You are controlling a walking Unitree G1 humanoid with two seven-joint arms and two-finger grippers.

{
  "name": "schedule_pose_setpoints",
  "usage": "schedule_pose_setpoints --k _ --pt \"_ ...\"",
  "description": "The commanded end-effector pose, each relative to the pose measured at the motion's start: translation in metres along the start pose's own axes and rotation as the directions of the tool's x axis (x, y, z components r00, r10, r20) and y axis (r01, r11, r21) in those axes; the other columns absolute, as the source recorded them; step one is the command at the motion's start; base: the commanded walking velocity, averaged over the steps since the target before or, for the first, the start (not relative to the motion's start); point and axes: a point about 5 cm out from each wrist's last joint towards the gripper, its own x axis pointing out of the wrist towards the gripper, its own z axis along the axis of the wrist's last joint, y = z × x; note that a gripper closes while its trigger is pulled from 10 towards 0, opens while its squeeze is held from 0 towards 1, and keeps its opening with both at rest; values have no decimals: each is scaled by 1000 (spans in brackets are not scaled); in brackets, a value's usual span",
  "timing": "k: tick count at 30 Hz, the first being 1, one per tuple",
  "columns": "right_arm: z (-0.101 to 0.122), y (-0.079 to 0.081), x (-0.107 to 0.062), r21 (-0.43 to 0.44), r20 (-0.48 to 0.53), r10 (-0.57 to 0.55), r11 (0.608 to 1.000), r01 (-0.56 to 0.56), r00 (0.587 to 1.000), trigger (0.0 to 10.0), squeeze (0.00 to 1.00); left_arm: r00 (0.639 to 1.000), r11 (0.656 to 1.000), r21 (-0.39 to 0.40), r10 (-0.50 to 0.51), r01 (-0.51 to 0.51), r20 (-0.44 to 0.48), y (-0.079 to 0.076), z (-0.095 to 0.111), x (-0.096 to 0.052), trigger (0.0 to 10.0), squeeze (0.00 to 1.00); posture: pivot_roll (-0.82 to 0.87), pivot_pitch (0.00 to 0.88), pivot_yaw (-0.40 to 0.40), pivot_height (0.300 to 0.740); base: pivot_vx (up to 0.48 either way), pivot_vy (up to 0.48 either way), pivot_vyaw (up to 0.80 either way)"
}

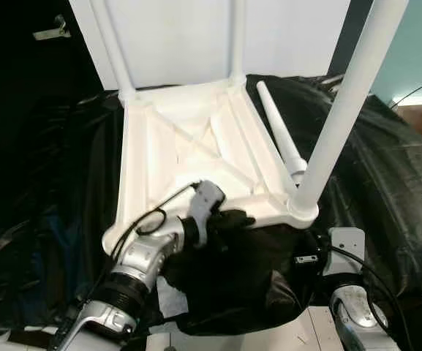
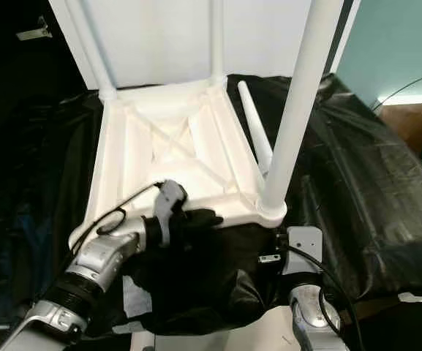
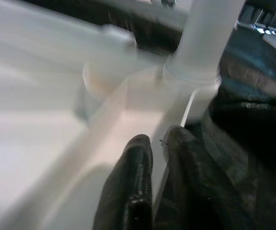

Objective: Building children table

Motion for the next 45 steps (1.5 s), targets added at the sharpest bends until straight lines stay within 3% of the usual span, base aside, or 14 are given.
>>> schedule_pose_setpoints --k 1,3,4,7,8,10,11,18,19,20,24,30,37,45 --pt "-3 1 3 7 -23 19 1000 -19 1000 2275 0 979 979 40 -204 202 31 -12 11 0 10000 0 -130 9 23 740 0 0 0" --pt "-3 2 4 5 -23 26 1000 -26 999 3020 0 976 976 38 -217 216 32 -15 10 -1 10000 55 -129 9 23 740 0 0 0" --pt "-3 3 7 3 -24 35 999 -35 999 4392 0 971 971 32 -238 237 35 -19 9 -2 10000 259 -124 6 20 740 0 0 0" --pt "-2 4 8 2 -25 40 999 -40 999 5176 0 967 967 25 -253 252 39 -22 9 -2 10000 318 -120 5 19 740 0 0 0" --pt "-2 4 9 2 -26 42 999 -42 999 8627 0 966 967 26 -254 253 36 -23 8 -2 10000 357 -116 6 18 740 0 0 0" --pt "-2 4 10 1 -27 43 999 -43 999 8627 0 966 967 27 -255 254 34 -23 8 -3 10000 357 -116 6 18 740 0 0 0" --pt "-2 4 11 1 -28 45 999 -45 999 10000 0 968 968 28 -251 250 30 -23 8 -3 10000 341 -115 7 17 740 0 0 0" --pt "-1 8 15 -1 -29 52 999 -52 998 10000 0 978 977 69 -196 201 -74 -9 0 -9 10000 345 -115 5 23 740 0 0 0" --pt "-1 10 16 1 -28 54 999 -54 998 10000 0 980 981 99 -154 167 -129 -1 -4 -12 10000 306 -115 5 23 740 0 0 0" --pt "-1 12 17 3 -28 57 998 -57 998 10000 0 981 984 111 -120 138 -152 4 -5 -13 10000 0 -118 5 27 740 0 0 0" --pt "-1 16 17 11 -29 66 998 -66 997 10000 0 957 986 168 66 -18 -282 26 -17 -15 10000 0 -122 5 35 740 0 0 0" --pt "-1 18 17 16 -29 66 998 -65 997 10000 0 936 983 167 129 -77 -329 32 -22 -14 10000 0 -125 7 37 740 0 0 0" --pt "0 17 18 17 -26 63 998 -63 998 10000 0 919 991 50 -97 125 -382 14 -33 -22 10000 0 -124 7 34 740 0 0 0" --pt "6 4 32 -13 -8 34 999 -34 999 10000 0 842 933 -53 -344 355 -416 -11 -44 -30 10000 0 -121 6 33 740 0 0 0"
